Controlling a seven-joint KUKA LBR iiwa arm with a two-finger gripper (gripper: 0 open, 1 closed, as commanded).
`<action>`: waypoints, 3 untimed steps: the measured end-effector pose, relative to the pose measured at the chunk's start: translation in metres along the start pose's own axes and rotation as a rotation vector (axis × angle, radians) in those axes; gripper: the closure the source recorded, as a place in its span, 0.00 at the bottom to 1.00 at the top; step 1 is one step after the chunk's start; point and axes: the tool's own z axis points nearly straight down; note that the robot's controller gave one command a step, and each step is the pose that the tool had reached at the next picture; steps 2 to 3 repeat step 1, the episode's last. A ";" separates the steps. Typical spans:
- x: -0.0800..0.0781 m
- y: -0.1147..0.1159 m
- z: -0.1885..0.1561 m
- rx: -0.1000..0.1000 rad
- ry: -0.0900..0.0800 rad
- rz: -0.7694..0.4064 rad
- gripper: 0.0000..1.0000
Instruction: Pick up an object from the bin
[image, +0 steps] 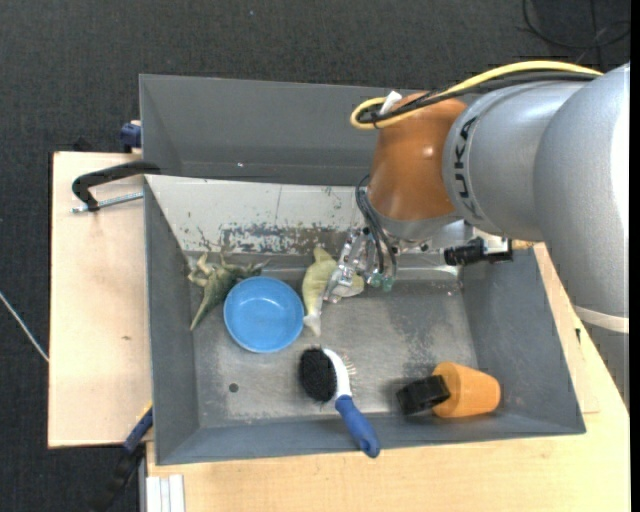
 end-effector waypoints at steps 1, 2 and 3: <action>-0.004 0.002 -0.088 -0.002 -0.005 -0.001 1.00; -0.004 0.002 -0.088 -0.002 -0.005 -0.001 1.00; -0.004 0.002 -0.088 -0.002 -0.005 -0.001 1.00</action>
Offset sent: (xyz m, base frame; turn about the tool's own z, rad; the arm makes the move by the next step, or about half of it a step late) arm 0.0000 0.0000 0.0812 0.0000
